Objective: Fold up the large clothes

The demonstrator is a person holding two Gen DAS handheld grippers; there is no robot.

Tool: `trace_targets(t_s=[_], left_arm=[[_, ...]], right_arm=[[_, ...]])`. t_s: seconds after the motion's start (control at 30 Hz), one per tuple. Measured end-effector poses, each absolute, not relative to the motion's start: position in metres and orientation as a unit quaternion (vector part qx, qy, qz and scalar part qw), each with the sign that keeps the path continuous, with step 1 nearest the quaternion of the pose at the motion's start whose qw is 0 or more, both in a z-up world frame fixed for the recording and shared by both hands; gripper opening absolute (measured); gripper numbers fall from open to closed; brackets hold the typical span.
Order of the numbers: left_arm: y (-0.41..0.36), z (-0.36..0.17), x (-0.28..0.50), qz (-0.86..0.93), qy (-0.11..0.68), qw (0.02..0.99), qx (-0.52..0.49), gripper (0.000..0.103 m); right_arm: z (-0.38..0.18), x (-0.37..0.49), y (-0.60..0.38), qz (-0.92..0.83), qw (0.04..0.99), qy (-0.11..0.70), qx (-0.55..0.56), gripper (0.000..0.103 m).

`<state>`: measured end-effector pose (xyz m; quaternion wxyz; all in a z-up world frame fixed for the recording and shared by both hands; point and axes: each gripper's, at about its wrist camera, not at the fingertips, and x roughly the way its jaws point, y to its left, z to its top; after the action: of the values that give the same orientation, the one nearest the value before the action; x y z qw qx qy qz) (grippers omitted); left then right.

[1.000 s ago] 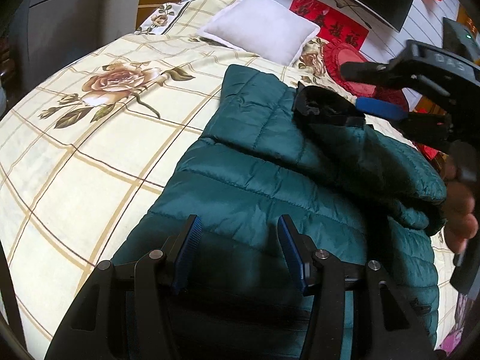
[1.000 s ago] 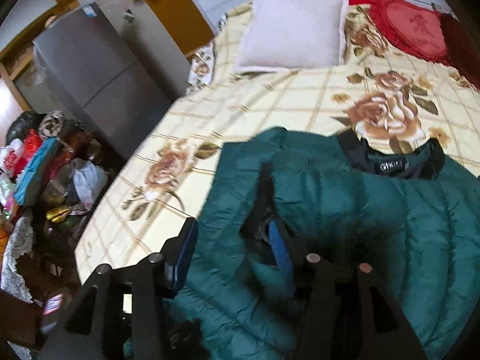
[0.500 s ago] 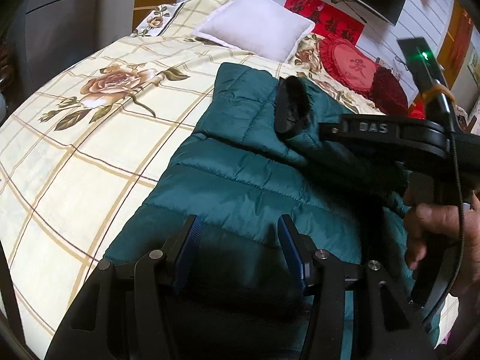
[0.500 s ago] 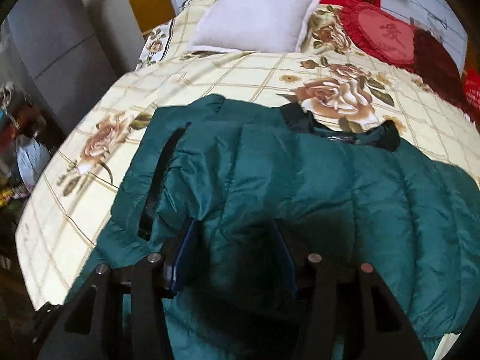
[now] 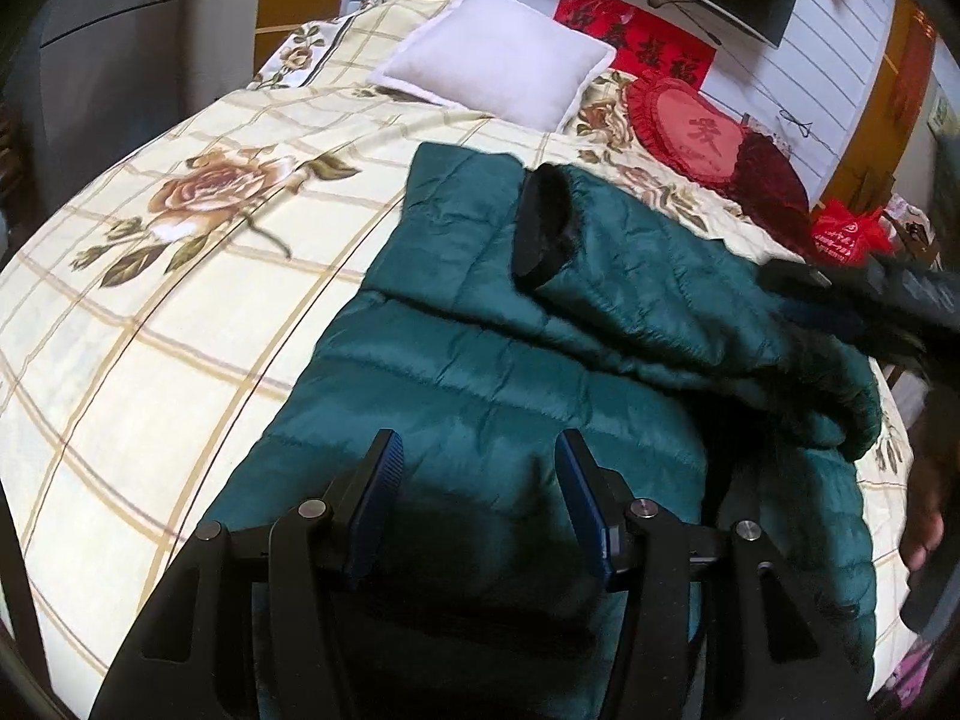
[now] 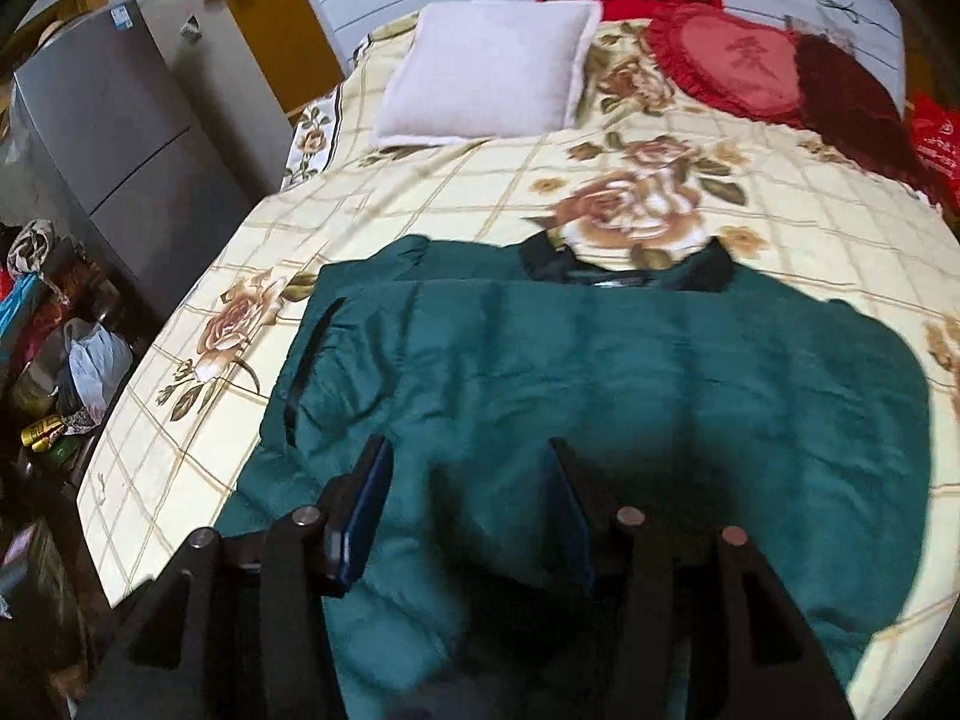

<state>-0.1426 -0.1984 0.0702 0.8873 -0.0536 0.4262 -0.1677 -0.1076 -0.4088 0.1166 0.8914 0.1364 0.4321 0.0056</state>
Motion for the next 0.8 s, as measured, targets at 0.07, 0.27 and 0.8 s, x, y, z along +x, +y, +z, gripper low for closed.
trace_targets(t_s=[0.07, 0.27, 0.8], left_arm=[[-0.204, 0.075, -0.135, -0.177, 0.424, 0.886, -0.06, 0.057], [-0.221, 0.086, -0.1, -0.201, 0.428, 0.875, -0.104, 0.057], [-0.25, 0.116, -0.05, -0.189, 0.385, 0.899, -0.087, 0.024]], right_arm=[[0.125, -0.127, -0.424, -0.002, 0.896, 0.423, 0.133, 0.062], [0.138, -0.174, -0.473, -0.041, 0.904, 0.405, 0.132, 0.068], [0.139, -0.211, -0.547, -0.101, 0.901, 0.383, 0.175, 0.068]])
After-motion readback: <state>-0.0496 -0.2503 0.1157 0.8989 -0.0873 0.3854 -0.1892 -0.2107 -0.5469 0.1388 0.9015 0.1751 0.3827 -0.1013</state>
